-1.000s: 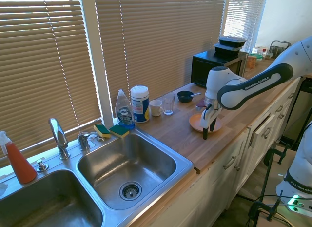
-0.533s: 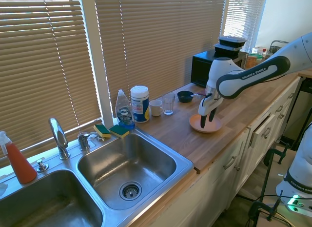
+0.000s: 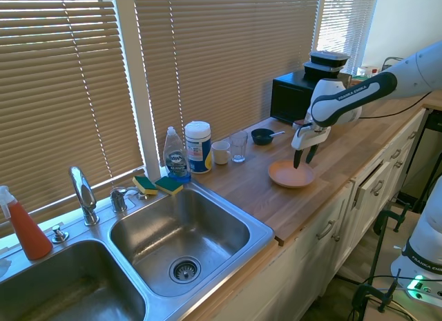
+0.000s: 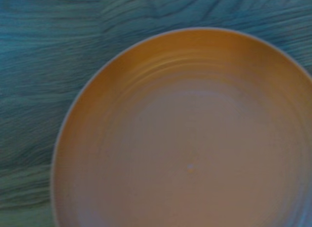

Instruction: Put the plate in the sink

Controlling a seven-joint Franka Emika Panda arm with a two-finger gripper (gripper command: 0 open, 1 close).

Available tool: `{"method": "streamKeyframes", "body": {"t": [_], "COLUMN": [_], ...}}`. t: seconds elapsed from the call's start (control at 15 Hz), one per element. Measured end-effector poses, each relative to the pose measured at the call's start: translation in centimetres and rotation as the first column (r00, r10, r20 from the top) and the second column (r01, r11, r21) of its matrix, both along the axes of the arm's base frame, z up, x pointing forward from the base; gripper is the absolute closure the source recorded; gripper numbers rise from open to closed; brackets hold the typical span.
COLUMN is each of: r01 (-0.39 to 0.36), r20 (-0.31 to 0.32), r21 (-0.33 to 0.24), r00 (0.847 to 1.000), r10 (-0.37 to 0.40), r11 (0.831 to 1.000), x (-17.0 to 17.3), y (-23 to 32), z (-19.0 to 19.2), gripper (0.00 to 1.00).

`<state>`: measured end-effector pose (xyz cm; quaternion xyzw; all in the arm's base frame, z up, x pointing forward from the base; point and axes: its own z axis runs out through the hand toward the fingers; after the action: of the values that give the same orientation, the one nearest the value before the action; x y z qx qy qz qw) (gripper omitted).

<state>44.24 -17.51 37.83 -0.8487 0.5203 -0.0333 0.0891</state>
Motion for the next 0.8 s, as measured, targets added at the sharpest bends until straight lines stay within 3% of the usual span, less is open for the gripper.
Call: {"method": "streamKeyframes", "body": {"t": [0.4,0.8], "r01": [0.043,-0.003], "r20": [0.004,0.04], "r21": [0.069,0.131], "r00": [0.999,0.999], "r10": [-0.044,-0.002], "r11": [0.997,0.991], "x": [0.8,2.9], "y": [-6.0,-7.9], "z": [-3.2,-5.3], "gripper": [0.0,0.0]}}
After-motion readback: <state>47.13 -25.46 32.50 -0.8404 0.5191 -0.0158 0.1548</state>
